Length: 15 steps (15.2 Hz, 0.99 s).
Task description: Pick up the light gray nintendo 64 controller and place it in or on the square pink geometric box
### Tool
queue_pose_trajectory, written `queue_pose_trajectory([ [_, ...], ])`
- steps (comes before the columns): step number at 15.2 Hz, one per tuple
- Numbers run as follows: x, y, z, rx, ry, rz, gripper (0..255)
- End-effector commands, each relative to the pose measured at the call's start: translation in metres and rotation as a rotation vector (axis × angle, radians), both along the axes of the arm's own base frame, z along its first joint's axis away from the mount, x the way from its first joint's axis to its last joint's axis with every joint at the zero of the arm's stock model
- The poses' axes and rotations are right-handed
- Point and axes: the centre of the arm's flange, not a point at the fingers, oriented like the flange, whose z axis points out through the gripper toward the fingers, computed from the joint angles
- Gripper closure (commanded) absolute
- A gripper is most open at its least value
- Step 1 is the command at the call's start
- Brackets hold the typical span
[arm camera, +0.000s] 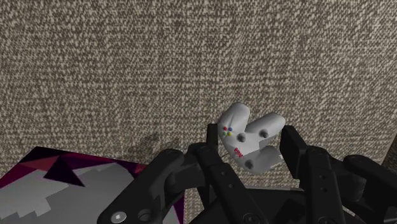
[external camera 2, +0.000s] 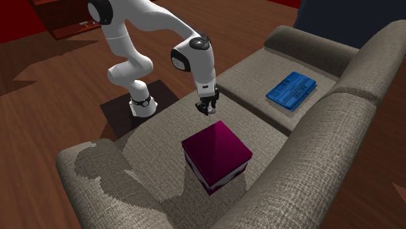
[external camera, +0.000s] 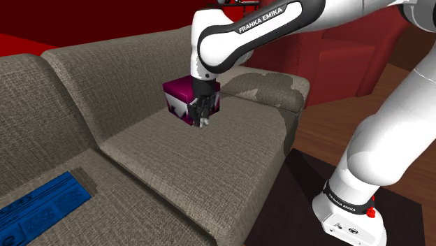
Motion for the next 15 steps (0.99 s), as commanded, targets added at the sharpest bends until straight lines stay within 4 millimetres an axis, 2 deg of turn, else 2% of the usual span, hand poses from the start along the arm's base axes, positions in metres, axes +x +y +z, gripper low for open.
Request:
queue_pose_trajectory([
  [1,0.0,0.0,0.011,0.0,0.0,0.0,255],
  [15,0.0,0.0,0.085,0.0,0.0,0.0,255],
])
